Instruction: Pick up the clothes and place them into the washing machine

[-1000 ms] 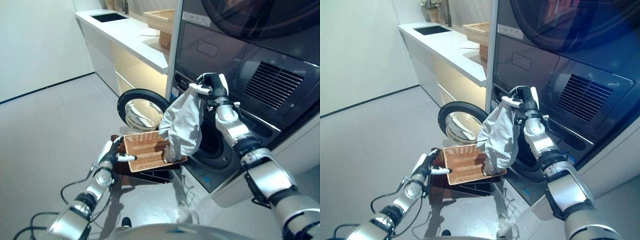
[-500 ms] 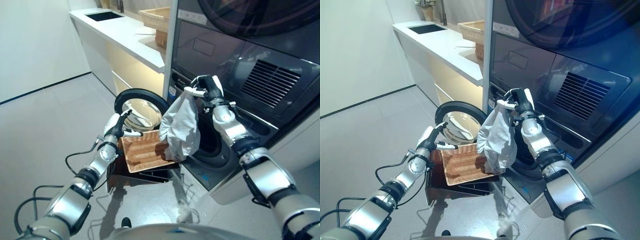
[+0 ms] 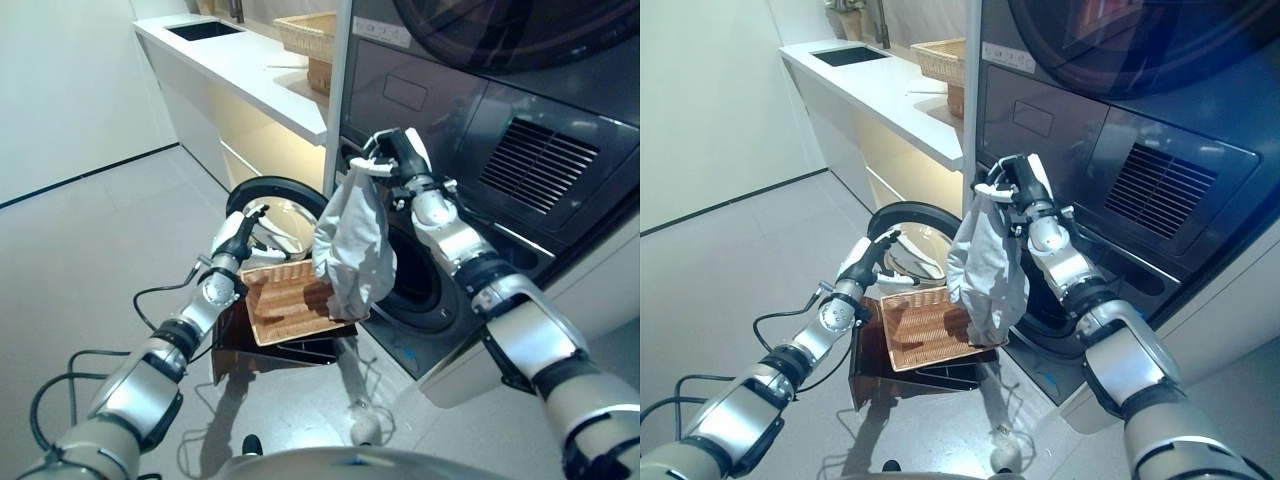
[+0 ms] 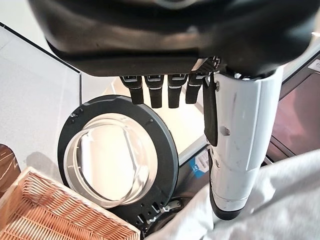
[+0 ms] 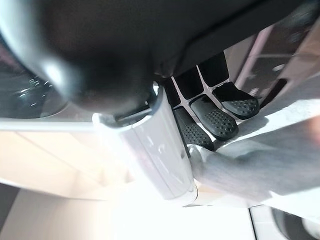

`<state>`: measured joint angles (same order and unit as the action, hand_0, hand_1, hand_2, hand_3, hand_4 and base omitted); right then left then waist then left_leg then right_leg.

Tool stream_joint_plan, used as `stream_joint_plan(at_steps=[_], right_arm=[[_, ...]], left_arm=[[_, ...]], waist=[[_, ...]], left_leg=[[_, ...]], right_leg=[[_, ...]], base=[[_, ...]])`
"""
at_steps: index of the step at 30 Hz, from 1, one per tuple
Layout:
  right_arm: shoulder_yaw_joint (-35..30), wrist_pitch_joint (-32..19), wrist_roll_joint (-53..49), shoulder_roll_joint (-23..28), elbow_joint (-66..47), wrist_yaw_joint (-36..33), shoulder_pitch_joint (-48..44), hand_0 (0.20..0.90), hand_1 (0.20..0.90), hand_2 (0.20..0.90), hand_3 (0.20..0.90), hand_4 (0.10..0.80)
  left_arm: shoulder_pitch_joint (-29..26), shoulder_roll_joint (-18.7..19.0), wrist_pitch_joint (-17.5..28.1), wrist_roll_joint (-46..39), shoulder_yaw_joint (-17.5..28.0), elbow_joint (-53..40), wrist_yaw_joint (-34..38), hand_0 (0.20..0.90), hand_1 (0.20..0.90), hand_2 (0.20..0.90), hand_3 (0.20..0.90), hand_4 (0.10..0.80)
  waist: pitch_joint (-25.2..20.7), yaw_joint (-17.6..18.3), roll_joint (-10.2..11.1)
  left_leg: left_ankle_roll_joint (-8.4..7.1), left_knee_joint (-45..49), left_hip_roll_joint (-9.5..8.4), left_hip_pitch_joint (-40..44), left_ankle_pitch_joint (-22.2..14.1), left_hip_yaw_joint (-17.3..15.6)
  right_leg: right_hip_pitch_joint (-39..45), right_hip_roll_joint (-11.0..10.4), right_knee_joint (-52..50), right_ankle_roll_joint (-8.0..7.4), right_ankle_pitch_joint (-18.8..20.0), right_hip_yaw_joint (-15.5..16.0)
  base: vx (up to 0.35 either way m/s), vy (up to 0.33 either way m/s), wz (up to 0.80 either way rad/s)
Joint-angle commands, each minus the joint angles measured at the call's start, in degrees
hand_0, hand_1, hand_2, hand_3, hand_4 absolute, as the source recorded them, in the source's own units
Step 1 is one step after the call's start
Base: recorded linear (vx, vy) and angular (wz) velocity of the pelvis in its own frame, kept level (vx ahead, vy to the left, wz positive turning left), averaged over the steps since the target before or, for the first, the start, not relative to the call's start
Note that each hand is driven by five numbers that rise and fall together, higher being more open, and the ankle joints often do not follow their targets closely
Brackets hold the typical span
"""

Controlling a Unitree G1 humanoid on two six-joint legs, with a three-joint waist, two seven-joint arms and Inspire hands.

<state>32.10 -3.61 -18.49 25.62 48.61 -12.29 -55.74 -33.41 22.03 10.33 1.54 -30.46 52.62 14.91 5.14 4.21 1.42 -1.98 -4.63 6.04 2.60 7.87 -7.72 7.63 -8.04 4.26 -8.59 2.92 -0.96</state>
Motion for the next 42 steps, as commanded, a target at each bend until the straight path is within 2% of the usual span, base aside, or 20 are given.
stream_joint_plan(at_steps=[1, 8, 21, 32, 42], right_arm=[[0.2, -6.3, -1.1, 0.0, 5.2, -1.9, -19.4, 0.2, 0.2, 0.2, 0.2, 0.3], [2.8, -6.0, -0.7, 1.9, 7.5, -1.9, -24.1, 0.2, 0.2, 0.2, 0.2, 0.3], [7.0, -6.1, -3.1, 4.6, 11.9, -2.1, -33.2, 0.2, 0.2, 0.2, 0.2, 0.3], [10.2, -6.9, -5.2, 2.6, 12.8, -1.5, -37.8, 0.2, 0.2, 0.2, 0.2, 0.3], [10.9, -7.6, -6.5, -0.7, 9.5, -1.2, -37.7, 0.2, 0.2, 0.2, 0.2, 0.3]], left_arm=[[-9.0, -0.4, 3.3, -1.7, -3.6, 4.9, 1.6, 0.9, 0.9, 0.9, 0.9, 0.8], [-7.6, -2.9, 3.3, -3.2, -4.0, 6.4, 0.8, 0.9, 0.9, 0.9, 0.9, 0.8], [-8.5, -3.8, 3.3, -6.0, -4.8, 7.9, 0.0, 0.9, 0.9, 0.9, 0.9, 0.8], [-11.5, -6.3, 2.6, -8.8, -5.4, 15.5, -0.8, 0.9, 0.9, 0.9, 0.9, 0.8], [-13.8, -7.9, 3.1, -11.3, -6.5, 15.8, -2.6, 0.9, 0.9, 0.9, 0.9, 0.8]], waist=[[-6.4, -1.2, 2.0], [-6.4, -1.0, 2.7], [-6.7, -0.5, 3.9], [-7.6, 0.9, 4.1], [-8.3, 2.6, 3.9]], left_leg=[[-2.34, 0.5, 0.88, 2.4, -3.5, -1.0], [-2.37, 0.2, 0.93, 2.3, -3.3, -0.8], [-2.59, 0.0, 1.15, 2.3, -3.4, -0.8], [-2.85, -0.2, 1.38, 2.7, -3.3, -1.2], [-2.97, -0.4, 1.64, 3.2, -3.4, -2.2]], right_leg=[[-4.4, -2.7, -6.7, -1.54, -1.4, -2.3], [-4.4, -2.6, -6.4, -1.36, -1.3, -2.2], [-4.2, -2.3, -6.0, -1.33, -1.4, -2.2], [-4.4, -1.8, -6.0, -1.18, -1.4, -3.0], [-4.7, -1.4, -5.9, -1.02, -1.4, -3.9]], base=[[0.0, 0.0, 0.0], [0.0, 0.0, 0.0], [0.008, 0.001, 0.0], [0.0, 0.0, 0.0], [-0.003, -0.002, -0.05]])
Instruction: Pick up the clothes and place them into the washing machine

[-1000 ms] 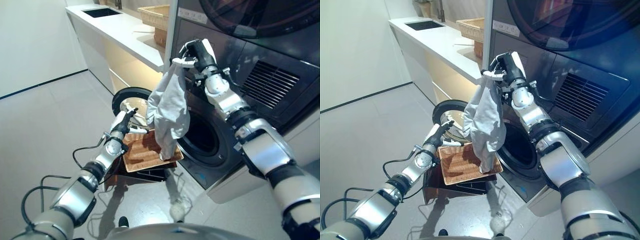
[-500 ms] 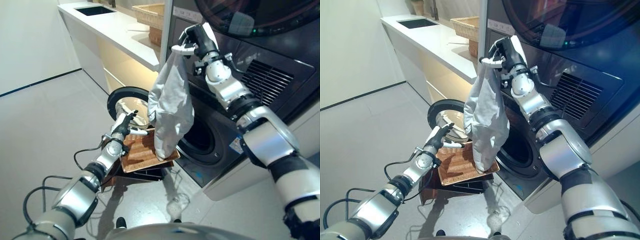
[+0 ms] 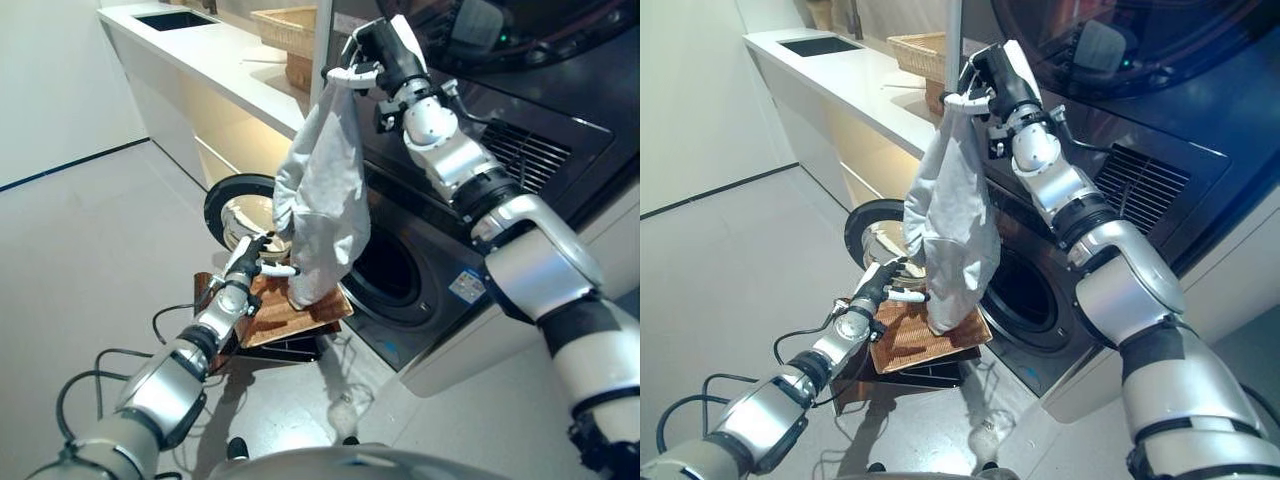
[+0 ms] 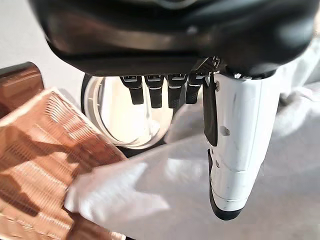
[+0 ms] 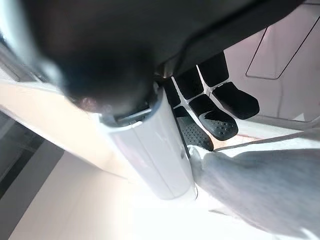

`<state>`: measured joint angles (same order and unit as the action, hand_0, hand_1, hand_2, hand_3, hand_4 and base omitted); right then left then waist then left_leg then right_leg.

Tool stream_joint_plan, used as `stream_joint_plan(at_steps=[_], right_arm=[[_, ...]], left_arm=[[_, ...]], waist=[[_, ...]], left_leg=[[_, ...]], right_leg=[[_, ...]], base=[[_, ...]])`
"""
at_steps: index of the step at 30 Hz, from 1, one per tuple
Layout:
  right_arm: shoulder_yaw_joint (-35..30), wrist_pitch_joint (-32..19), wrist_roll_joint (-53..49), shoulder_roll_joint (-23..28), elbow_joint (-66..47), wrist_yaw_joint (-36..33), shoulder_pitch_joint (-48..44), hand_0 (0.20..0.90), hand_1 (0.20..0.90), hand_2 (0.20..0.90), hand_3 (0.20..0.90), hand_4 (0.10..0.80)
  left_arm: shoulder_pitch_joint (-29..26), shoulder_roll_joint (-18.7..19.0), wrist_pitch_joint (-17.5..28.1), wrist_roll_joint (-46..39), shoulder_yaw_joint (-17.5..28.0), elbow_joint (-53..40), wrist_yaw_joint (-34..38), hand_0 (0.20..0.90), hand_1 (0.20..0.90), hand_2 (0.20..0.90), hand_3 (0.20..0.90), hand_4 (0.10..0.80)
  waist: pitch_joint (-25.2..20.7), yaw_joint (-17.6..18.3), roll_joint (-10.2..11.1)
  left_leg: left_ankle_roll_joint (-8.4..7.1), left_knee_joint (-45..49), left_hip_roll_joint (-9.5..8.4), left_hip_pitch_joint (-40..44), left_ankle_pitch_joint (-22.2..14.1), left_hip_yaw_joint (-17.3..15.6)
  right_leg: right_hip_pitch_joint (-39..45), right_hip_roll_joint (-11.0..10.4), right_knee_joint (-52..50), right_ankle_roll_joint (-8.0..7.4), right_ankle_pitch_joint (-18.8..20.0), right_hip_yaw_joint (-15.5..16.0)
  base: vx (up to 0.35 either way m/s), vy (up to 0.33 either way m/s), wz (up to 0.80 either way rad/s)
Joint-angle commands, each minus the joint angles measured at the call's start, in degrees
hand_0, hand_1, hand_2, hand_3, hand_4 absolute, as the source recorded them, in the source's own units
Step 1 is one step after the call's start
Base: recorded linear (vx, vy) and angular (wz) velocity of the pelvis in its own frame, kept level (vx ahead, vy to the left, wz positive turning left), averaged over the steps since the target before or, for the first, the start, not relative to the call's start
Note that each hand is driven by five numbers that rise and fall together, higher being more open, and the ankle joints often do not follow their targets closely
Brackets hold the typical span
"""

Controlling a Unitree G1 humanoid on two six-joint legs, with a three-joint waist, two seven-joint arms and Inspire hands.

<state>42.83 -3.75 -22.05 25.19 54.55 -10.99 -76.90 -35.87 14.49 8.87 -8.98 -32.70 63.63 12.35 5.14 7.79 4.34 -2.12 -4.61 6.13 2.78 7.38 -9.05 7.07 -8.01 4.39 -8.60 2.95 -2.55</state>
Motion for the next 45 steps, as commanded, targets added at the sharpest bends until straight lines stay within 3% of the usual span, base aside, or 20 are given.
stream_joint_plan(at_steps=[1, 12, 32, 45], right_arm=[[0.2, -7.4, -2.9, -0.2, 3.6, -2.5, -16.5, 0.2, 0.2, 0.2, 0.2, 0.3], [0.0, -8.7, -5.2, -2.8, -5.8, -1.5, -13.1, 0.2, 0.2, 0.2, 0.2, 0.3], [2.1, -8.4, -6.2, -5.7, -9.4, -0.3, -12.1, 0.2, 0.2, 0.2, 0.2, 0.3], [1.7, -8.2, -6.2, -5.3, -9.1, -0.3, -11.5, 0.2, 0.2, 0.2, 0.2, 0.3]], left_arm=[[-11.3, -0.3, 4.6, -0.8, -4.3, 4.8, 0.0, 0.9, 0.9, 0.9, 0.9, 0.8], [-13.1, -1.8, 5.4, -4.9, -4.2, 3.7, -1.9, 0.9, 0.9, 0.9, 0.9, 0.8], [-18.1, -4.9, 5.5, -8.1, -4.0, 4.3, -1.4, 0.9, 0.9, 0.9, 0.9, 0.8], [-18.7, -5.8, 5.1, -8.3, -4.2, 5.0, -2.1, 0.9, 0.9, 0.9, 0.9, 0.8]], waist=[[-8.3, -1.0, 1.0], [-8.3, 1.2, 0.2], [-8.2, 3.4, -0.7], [-8.3, 3.6, -0.8]], left_leg=[[-2.84, -0.4, 1.55, 3.0, -3.0, -0.9], [-2.86, -0.4, 1.82, 3.3, -3.1, -2.3], [-2.84, -0.2, 1.93, 4.3, -3.4, -4.5], [-2.78, -0.4, 2.01, 4.3, -3.2, -4.7]], right_leg=[[-4.2, -1.5, -6.0, -1.01, -1.4, -2.3], [-5.2, -1.0, -6.3, -0.91, -1.2, -4.3], [-6.2, -0.3, -6.8, -0.85, -0.9, -7.1], [-6.2, -0.3, -6.5, -0.9, -0.8, -7.2]], base=[[-0.009, -0.006, -0.04], [-0.008, -0.004, -0.09], [-0.002, -0.003, -0.07], [-0.003, -0.001, -0.02]])
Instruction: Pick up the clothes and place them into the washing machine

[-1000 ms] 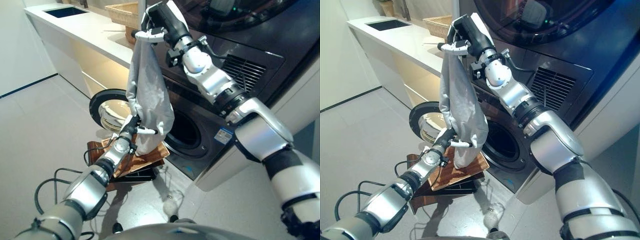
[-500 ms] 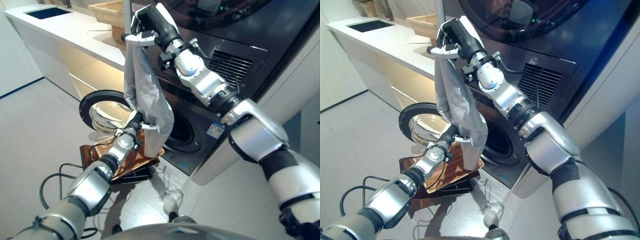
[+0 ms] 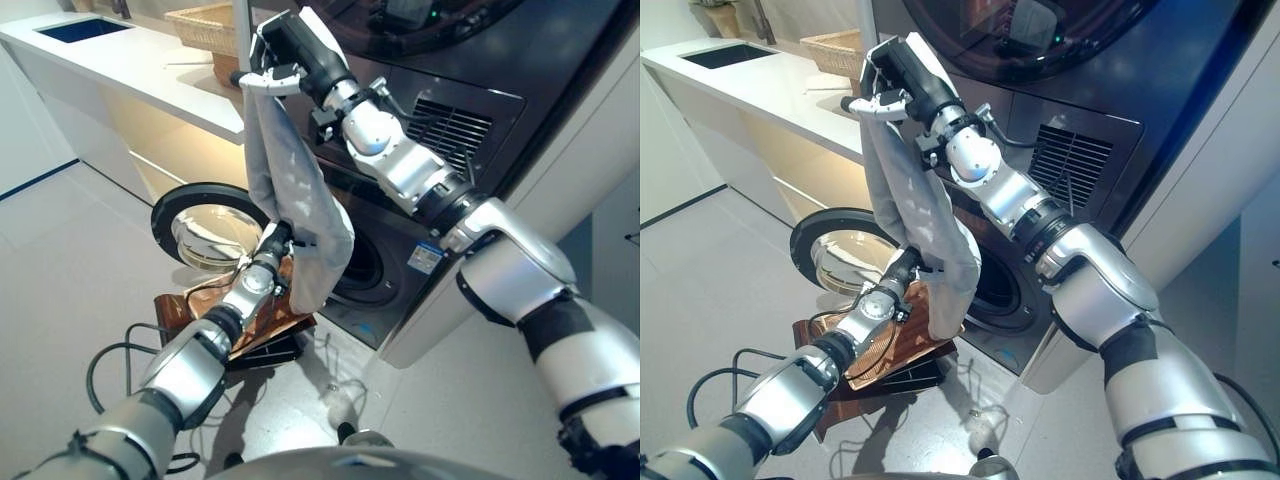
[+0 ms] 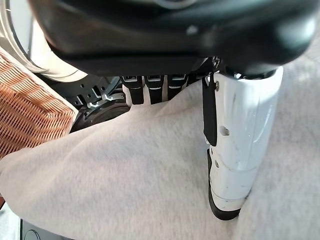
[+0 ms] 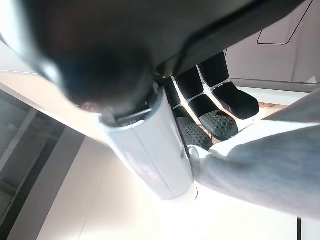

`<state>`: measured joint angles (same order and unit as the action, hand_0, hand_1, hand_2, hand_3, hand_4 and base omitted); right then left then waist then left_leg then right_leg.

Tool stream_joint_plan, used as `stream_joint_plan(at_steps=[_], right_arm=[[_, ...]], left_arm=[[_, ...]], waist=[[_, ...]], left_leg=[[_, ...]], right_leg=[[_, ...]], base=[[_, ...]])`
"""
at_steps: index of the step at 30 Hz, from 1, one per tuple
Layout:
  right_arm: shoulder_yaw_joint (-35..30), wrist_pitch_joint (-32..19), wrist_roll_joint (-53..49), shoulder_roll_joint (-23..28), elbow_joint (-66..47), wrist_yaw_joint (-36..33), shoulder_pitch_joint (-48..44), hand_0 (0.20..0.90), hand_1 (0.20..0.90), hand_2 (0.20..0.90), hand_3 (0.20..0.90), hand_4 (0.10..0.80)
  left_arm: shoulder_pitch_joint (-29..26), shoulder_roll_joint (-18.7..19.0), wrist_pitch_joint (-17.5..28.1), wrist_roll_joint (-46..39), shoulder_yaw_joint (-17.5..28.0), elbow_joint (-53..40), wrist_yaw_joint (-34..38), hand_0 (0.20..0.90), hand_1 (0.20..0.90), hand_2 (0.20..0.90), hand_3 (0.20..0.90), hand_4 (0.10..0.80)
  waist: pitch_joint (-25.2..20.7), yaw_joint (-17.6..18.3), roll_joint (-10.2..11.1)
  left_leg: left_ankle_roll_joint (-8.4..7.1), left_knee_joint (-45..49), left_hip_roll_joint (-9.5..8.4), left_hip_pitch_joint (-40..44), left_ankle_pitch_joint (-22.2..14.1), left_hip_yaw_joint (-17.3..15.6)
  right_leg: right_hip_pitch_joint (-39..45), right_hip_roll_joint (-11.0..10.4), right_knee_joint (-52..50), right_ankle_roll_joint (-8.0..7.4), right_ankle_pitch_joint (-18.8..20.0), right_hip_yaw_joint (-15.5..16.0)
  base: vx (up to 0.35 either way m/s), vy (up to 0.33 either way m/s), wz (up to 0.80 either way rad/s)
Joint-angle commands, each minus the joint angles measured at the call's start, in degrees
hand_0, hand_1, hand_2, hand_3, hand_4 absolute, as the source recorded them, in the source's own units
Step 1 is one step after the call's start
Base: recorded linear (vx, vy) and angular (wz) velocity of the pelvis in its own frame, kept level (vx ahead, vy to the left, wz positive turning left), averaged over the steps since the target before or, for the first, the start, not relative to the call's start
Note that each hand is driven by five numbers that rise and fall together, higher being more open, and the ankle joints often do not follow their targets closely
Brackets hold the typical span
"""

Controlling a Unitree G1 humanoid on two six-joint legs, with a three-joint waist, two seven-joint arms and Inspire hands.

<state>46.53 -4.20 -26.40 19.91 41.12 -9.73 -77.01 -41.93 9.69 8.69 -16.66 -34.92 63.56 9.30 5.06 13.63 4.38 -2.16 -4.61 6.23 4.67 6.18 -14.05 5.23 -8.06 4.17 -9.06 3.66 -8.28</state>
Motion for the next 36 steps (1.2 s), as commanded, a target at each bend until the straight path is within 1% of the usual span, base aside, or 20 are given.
stream_joint_plan(at_steps=[1, 12, 20, 22, 23, 24, 36], right_arm=[[-2.0, -7.7, -1.9, 0.0, 4.4, -1.5, -11.4, 0.2, 0.2, 0.2, 0.2, 0.3], [-2.3, -7.4, -1.2, 0.6, 4.9, -1.8, -10.8, 0.2, 0.2, 0.2, 0.2, 0.3], [-2.1, -7.5, -1.7, 0.7, 4.3, -1.5, -10.8, 0.2, 0.2, 0.2, 0.2, 0.3], [-2.1, -7.5, -1.8, 0.7, 4.2, -1.6, -10.7, 0.2, 0.2, 0.2, 0.2, 0.3], [-2.2, -7.4, -1.8, 0.7, 4.2, -1.5, -10.6, 0.2, 0.2, 0.2, 0.2, 0.3], [-2.2, -7.5, -1.8, 0.8, 4.1, -1.5, -10.5, 0.2, 0.2, 0.2, 0.2, 0.3], [-2.8, -7.4, -1.9, 1.1, 3.5, -1.4, -9.7, 0.2, 0.2, 0.2, 0.2, 0.3]], left_arm=[[-12.8, -1.2, 5.2, -0.9, -1.8, 5.0, 0.9, 0.9, 0.9, 0.9, 0.9, 0.8], [-12.5, -2.1, 5.2, -3.1, -1.0, 5.0, 0.4, 0.9, 0.9, 0.9, 0.9, 0.8], [-13.2, -2.5, 5.3, -3.8, -1.2, 4.7, 0.3, 0.9, 0.9, 0.9, 0.9, 0.8], [-13.3, -2.6, 5.3, -4.3, -1.3, 4.5, 0.1, 0.68, 0.68, 0.68, 0.68, 0.643], [-13.5, -2.8, 5.4, -4.6, -1.3, 4.4, 0.1, 0.42, 0.42, 0.42, 0.42, 0.457], [-13.6, -2.9, 5.5, -4.8, -1.2, 4.2, 0.0, 0.2, 0.2, 0.2, 0.2, 0.3], [-13.5, -3.6, 5.6, -5.0, -1.2, 3.9, -0.3, 0.2, 0.2, 0.2, 0.2, 0.3]], waist=[[-8.1, -2.3, -0.8], [-7.9, -2.4, -0.8], [-7.7, -2.4, -0.9], [-7.7, -2.4, -0.9], [-7.8, -2.4, -0.9], [-7.7, -2.4, -0.9], [-8.0, -2.5, -1.0]], left_leg=[[-2.73, -0.4, 1.91, 2.5, -2.0, 0.4], [-2.66, -0.4, 1.84, 2.4, -2.0, 0.6], [-2.62, -0.3, 1.82, 2.4, -2.1, 0.6], [-2.63, -0.3, 1.8, 2.4, -2.0, 0.6], [-2.61, -0.3, 1.79, 2.4, -2.1, 0.7], [-2.6, -0.3, 1.78, 2.4, -2.1, 0.8], [-2.58, -0.3, 1.74, 2.3, -2.0, 0.9]], right_leg=[[-4.3, -0.3, -6.3, -0.42, -1.6, -1.4], [-4.3, -0.3, -6.2, -0.33, -1.7, -1.2], [-4.3, -0.3, -6.3, -0.28, -1.7, -1.3], [-4.3, -0.2, -6.3, -0.27, -1.8, -1.3], [-4.2, -0.2, -6.3, -0.25, -1.8, -1.3], [-4.2, -0.2, -6.3, -0.26, -1.8, -1.2], [-4.0, -0.4, -6.3, -0.28, -1.9, -0.9]], base=[[0.0, 0.0, 0.0], [0.0, 0.0, 0.0], [0.0, 0.0, 0.0], [0.0, 0.0, 0.0], [0.0, 0.0, 0.0], [0.0, 0.0, 0.0], [0.0, 0.0, 0.0]])
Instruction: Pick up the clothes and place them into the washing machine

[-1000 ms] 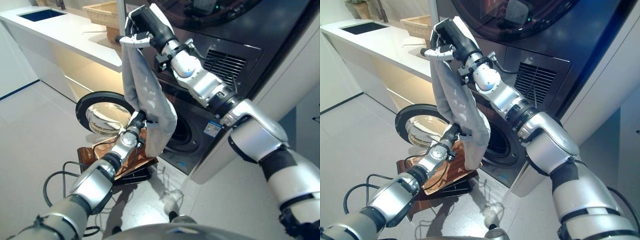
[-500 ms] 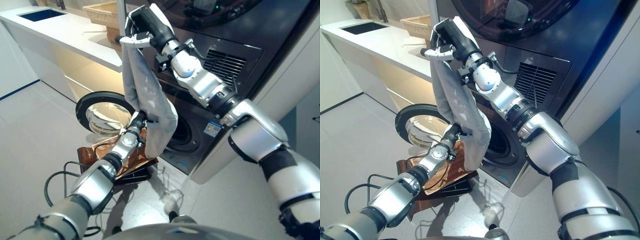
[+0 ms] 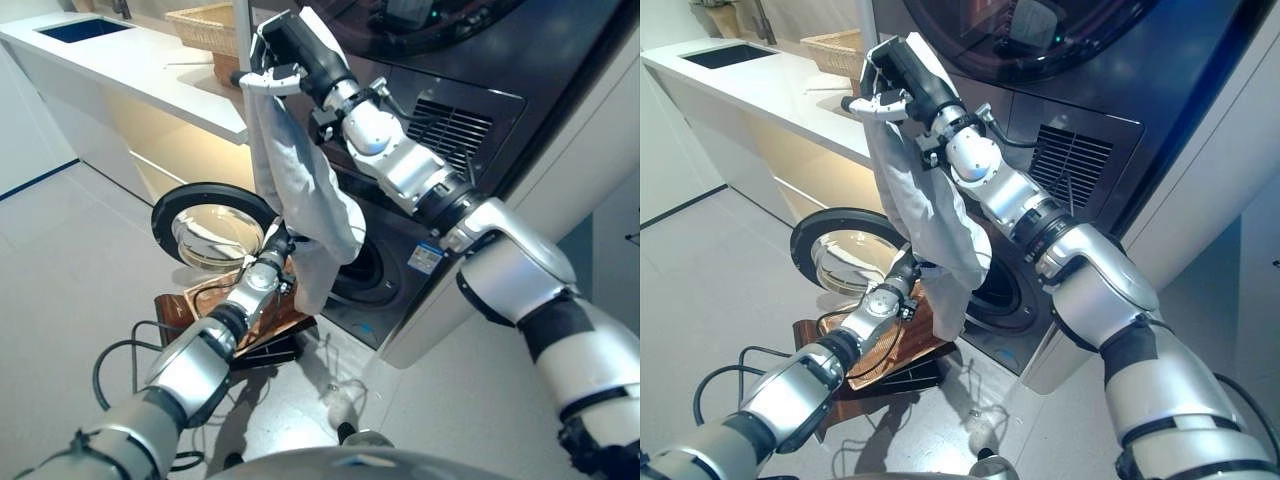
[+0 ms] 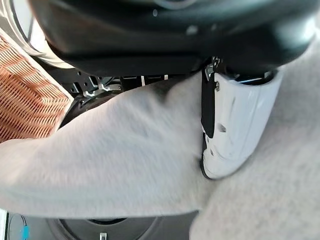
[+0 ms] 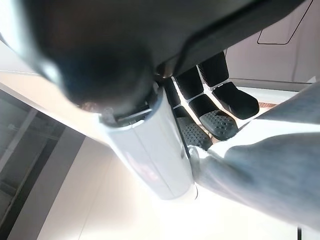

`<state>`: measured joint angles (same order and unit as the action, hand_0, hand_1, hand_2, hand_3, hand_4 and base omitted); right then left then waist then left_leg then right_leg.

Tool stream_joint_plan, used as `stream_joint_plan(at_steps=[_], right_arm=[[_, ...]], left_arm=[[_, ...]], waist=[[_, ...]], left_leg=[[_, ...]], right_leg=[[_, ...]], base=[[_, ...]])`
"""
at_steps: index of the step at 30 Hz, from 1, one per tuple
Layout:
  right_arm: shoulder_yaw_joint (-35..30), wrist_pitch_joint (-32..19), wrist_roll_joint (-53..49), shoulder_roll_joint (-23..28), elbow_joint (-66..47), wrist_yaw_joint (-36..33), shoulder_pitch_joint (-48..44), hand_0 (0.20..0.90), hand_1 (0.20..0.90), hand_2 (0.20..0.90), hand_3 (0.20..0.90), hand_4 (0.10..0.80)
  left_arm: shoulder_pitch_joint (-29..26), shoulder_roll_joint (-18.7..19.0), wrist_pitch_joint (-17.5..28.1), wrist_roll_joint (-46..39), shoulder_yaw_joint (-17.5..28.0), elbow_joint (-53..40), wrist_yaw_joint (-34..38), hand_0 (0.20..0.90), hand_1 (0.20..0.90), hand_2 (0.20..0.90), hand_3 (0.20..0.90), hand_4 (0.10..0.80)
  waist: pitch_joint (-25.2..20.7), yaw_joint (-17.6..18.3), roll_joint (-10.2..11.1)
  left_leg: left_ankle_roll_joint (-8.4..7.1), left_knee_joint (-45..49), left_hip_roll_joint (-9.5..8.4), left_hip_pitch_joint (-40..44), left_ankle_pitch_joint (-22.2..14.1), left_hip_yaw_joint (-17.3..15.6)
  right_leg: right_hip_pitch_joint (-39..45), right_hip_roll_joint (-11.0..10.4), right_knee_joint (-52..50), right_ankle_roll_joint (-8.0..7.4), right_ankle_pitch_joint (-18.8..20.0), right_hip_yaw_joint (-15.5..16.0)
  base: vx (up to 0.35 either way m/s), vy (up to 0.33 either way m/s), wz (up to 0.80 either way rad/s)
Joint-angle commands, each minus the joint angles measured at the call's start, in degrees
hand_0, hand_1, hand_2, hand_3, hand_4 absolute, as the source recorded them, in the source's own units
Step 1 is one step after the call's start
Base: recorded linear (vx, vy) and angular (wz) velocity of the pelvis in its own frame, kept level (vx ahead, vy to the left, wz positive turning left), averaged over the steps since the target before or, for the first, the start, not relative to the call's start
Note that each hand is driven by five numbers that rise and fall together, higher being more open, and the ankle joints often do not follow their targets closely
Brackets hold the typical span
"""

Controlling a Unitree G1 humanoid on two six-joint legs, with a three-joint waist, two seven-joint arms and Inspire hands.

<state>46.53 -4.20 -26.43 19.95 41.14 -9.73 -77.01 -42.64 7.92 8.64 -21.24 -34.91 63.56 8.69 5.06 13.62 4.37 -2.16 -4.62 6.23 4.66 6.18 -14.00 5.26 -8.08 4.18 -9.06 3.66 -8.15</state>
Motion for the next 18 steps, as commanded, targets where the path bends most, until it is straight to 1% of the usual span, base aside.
stream_joint_plan(at_steps=[1, 12, 18], right_arm=[[-3.0, -7.4, -1.9, 1.1, 3.5, -1.4, -9.4, 0.2, 0.2, 0.2, 0.2, 0.3], [-3.8, -7.4, -2.2, 1.8, 3.9, -1.6, -8.7, 0.2, 0.2, 0.2, 0.2, 0.3], [-5.0, -7.1, -2.0, 3.5, 5.4, -2.1, -7.8, 0.2, 0.2, 0.2, 0.2, 0.3]], left_arm=[[-12.7, -1.8, 5.5, -0.5, -1.1, 4.0, 0.3, 0.2, 0.2, 0.2, 0.2, 0.3], [-12.3, -1.3, 5.4, -0.8, -0.1, 4.5, 0.5, 0.2, 0.2, 0.2, 0.2, 0.3], [-11.6, -0.2, 5.2, -1.6, 0.7, 4.4, 0.4, 0.2, 0.2, 0.2, 0.2, 0.3]], waist=[[-7.9, -2.5, -1.1], [-7.8, -2.7, -1.0], [-7.6, -3.0, -1.0]], left_leg=[[-2.57, -0.3, 1.74, 2.3, -2.0, 0.9], [-2.56, -0.3, 1.61, 2.2, -1.9, 1.0], [-2.51, -0.3, 1.61, 2.1, -2.0, 1.1]], right_leg=[[-3.9, -0.4, -6.3, -0.29, -1.9, -0.9], [-3.9, -0.5, -6.2, -0.25, -1.9, -0.6], [-3.7, -0.5, -6.1, -0.19, -2.0, -0.3]], base=[[0.0, 0.0, 0.0], [0.0, 0.0, 0.0], [0.0, 0.0, 0.0]])
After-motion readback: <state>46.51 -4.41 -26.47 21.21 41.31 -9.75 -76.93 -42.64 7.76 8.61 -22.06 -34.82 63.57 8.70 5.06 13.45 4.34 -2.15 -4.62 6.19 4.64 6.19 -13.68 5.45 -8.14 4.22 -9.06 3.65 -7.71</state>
